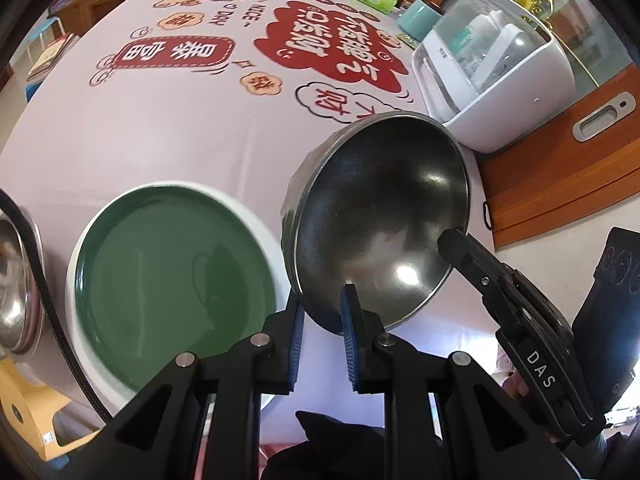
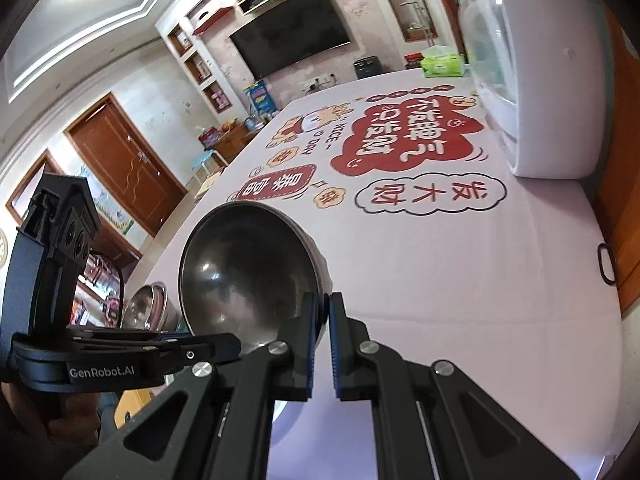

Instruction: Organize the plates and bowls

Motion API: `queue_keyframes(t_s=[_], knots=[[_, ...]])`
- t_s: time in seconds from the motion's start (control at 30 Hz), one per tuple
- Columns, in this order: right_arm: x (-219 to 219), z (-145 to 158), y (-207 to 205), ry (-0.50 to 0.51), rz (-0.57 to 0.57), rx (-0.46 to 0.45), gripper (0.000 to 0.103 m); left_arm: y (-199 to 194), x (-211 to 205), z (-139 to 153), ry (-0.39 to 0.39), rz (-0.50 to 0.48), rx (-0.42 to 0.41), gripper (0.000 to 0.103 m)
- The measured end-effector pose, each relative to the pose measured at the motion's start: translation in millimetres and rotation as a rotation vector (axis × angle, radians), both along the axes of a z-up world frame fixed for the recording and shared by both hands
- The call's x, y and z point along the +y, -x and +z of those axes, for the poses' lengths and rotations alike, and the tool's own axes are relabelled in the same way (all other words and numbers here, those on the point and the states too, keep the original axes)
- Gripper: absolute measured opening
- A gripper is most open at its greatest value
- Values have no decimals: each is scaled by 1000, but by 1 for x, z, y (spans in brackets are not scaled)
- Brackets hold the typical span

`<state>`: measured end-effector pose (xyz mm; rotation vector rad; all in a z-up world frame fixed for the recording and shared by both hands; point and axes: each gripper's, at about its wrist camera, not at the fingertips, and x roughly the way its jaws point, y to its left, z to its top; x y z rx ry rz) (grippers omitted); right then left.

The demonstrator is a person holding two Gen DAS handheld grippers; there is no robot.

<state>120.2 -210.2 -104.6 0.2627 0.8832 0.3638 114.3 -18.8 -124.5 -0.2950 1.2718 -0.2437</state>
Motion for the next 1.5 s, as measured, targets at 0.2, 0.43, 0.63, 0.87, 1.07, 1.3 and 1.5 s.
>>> queue_keyframes(t_s=[0.2,0.43,0.63,0.87,1.07,1.3,1.5], knots=[[17,5,4,49,52,-8,7,5,15,-5,19,15,16,16],[43,5,0,63,123,0,7,14,43,-2,21,56,-3,16],[77,4,-3,66,176,10,8,22,77,-1,15,88,-9,16],[123,7,-3,103,215,-12,8,23,119,-1,3,93,-6,16],[174,12,4,186,260,-61,10,25,157,1,-26,89,-3,16],[221,10,7,194,303,-54,10,35,206,1,-26,122,10,16],[255,2,14,197,330,-31,11,45,241,-6,-34,133,39,16]])
